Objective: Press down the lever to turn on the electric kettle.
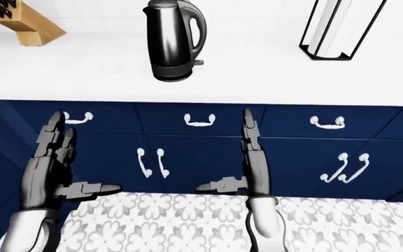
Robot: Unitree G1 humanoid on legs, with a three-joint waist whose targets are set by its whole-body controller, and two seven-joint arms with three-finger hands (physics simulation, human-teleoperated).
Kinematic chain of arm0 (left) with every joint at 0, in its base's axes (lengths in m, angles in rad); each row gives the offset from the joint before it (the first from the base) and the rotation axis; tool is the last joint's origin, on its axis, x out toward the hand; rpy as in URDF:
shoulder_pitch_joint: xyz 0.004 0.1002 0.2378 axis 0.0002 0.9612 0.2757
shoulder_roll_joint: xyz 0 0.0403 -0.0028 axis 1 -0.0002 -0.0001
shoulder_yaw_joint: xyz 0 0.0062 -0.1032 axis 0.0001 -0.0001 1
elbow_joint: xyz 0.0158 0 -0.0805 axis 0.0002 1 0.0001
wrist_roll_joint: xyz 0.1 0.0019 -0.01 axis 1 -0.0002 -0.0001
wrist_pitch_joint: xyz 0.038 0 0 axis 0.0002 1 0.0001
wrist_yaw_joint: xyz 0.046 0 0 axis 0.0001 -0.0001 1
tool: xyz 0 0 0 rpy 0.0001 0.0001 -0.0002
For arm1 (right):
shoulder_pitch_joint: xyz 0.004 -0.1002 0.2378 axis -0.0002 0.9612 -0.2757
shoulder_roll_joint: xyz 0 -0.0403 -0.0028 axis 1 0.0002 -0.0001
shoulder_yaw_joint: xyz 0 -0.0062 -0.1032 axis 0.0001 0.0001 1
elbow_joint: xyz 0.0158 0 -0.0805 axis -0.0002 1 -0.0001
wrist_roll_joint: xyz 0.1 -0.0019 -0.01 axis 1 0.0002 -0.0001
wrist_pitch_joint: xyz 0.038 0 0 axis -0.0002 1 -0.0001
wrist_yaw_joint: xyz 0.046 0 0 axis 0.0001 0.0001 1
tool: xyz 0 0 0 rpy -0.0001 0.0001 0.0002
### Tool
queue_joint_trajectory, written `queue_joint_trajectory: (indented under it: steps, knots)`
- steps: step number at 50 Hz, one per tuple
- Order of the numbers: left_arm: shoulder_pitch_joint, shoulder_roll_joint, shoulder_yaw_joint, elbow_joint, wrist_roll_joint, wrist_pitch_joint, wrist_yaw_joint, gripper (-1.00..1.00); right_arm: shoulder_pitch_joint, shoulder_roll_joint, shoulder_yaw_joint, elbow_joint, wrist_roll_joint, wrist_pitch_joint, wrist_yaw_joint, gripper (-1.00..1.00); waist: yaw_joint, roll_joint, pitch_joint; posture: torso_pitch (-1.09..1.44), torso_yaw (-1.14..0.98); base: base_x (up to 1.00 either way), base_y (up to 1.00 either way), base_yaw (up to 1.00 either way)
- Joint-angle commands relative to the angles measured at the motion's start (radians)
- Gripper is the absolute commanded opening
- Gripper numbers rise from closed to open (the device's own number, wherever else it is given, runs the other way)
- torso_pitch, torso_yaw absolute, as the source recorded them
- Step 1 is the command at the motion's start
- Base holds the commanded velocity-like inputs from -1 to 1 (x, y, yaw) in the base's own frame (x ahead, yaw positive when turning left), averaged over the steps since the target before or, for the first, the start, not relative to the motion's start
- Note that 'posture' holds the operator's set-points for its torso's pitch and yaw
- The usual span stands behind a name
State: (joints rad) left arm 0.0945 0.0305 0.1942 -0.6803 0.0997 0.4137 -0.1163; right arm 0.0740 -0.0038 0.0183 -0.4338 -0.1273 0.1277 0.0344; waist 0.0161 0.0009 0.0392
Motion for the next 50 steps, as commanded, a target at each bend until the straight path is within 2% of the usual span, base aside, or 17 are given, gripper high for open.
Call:
queue_joint_trajectory:
  steps: [1, 4, 5, 7, 12, 17, 18, 20, 26, 30, 31, 33, 38, 43, 44, 45, 50]
  knots:
    - [-0.013, 0.001, -0.006, -0.034, -0.002, -0.028, 0.0, 1.0, -0.014, -0.004, -0.004, -0.033, 0.001, -0.028, -0.004, 1.0, -0.001, -0.001, -0.009, 0.0, 0.0, 0.16, 0.0, 0.0]
    - [-0.012, 0.001, -0.006, -0.036, -0.003, -0.028, -0.001, 1.0, -0.014, -0.004, -0.006, -0.033, 0.001, -0.028, -0.004, 1.0, -0.005, -0.086, -0.03, 0.0, 0.0, 0.16, 0.0, 0.0]
    - [-0.013, 0.001, -0.006, -0.038, -0.003, -0.025, -0.001, 1.0, -0.014, -0.004, -0.006, -0.035, 0.002, -0.026, -0.003, 1.0, -0.018, -0.033, -0.016, 0.0, 0.0, 0.16, 0.0, 0.0]
    - [-0.013, 0.001, -0.007, -0.037, -0.002, -0.026, 0.0, 1.0, -0.016, -0.004, -0.005, -0.033, 0.001, -0.026, -0.003, 1.0, -0.019, -0.048, -0.014, 0.0, 0.0, 0.16, 0.0, 0.0]
    - [-0.016, 0.002, -0.008, -0.05, -0.001, -0.014, -0.002, 1.0, -0.016, -0.004, -0.005, -0.044, 0.001, -0.018, -0.001, 1.0, -0.021, -0.005, -0.002, 0.0, 0.0, 0.16, 0.0, 0.0]
    - [-0.015, 0.002, -0.002, -0.054, -0.005, -0.013, -0.004, 1.0, -0.016, -0.004, -0.002, -0.06, -0.004, -0.006, 0.0, 1.0, -0.024, 0.1, -0.015, 0.0, 0.0, 0.16, 0.0, 0.0]
    - [-0.016, 0.002, -0.002, -0.055, -0.004, -0.011, -0.004, 1.0, -0.014, -0.004, -0.002, -0.06, -0.003, -0.006, 0.0, 1.0, -0.013, 0.056, -0.013, 0.0, 0.0, 0.16, 0.0, 0.0]
    - [-0.01, -0.002, -0.007, -0.069, -0.004, -0.01, -0.004, 1.0, -0.012, -0.004, -0.003, -0.06, -0.003, -0.01, 0.0, 1.0, -0.01, 0.07, -0.008, 0.0, 0.0, 0.16, 0.0, 0.0]
    - [-0.007, -0.003, -0.005, -0.073, -0.005, -0.013, -0.005, 1.0, -0.009, -0.003, -0.002, -0.062, -0.004, -0.012, -0.001, 1.0, -0.002, 0.015, -0.008, 0.0, 0.0, 0.17, 0.0, 0.0]
    - [-0.007, -0.003, -0.004, -0.072, -0.006, -0.013, -0.006, 1.0, -0.006, -0.003, 0.001, -0.069, -0.006, -0.01, -0.001, 1.0, -0.004, -0.082, -0.028, 0.0, 0.0, 0.16, 0.0, 0.0]
    - [-0.006, -0.003, -0.005, -0.071, -0.005, -0.015, -0.006, 1.0, -0.005, -0.003, 0.001, -0.071, -0.007, -0.009, -0.001, 1.0, -0.018, -0.031, -0.016, 0.0, 0.0, 0.16, 0.0, 0.0]
    - [-0.007, -0.003, -0.004, -0.069, -0.005, -0.016, -0.006, 1.0, -0.007, -0.003, 0.0, -0.068, -0.007, -0.01, -0.002, 1.0, -0.019, -0.047, -0.012, 0.0, 0.0, 0.16, 0.0, 0.0]
    - [-0.006, -0.003, -0.003, -0.065, -0.007, -0.02, -0.005, 1.0, -0.005, -0.003, 0.003, -0.074, -0.01, -0.007, -0.002, 1.0, -0.021, -0.005, -0.002, 0.0, 0.0, 0.16, 0.0, 0.0]
    - [-0.003, -0.004, -0.003, -0.064, -0.008, -0.023, -0.004, 1.0, -0.001, -0.002, 0.004, -0.078, -0.011, -0.007, -0.002, 1.0, -0.024, 0.097, -0.013, 0.0, 0.0, 0.17, 0.0, 0.0]
    - [-0.003, -0.004, -0.003, -0.063, -0.007, -0.024, -0.004, 1.0, 0.0, -0.002, 0.003, -0.081, -0.011, -0.006, -0.002, 1.0, -0.012, 0.057, -0.01, 0.0, 0.0, 0.16, 0.0, 0.0]
    - [-0.004, -0.004, -0.004, -0.06, -0.007, -0.026, -0.004, 1.0, 0.0, -0.002, 0.004, -0.081, -0.011, -0.006, -0.002, 1.0, -0.019, 0.073, -0.009, 0.0, 0.0, 0.16, 0.0, 0.0]
    - [-0.004, -0.004, -0.002, -0.06, -0.009, -0.024, -0.004, 1.0, 0.0, -0.002, 0.006, -0.082, -0.013, -0.004, -0.002, 1.0, -0.005, 0.037, -0.012, 0.0, 0.0, 0.16, 0.0, 0.0]
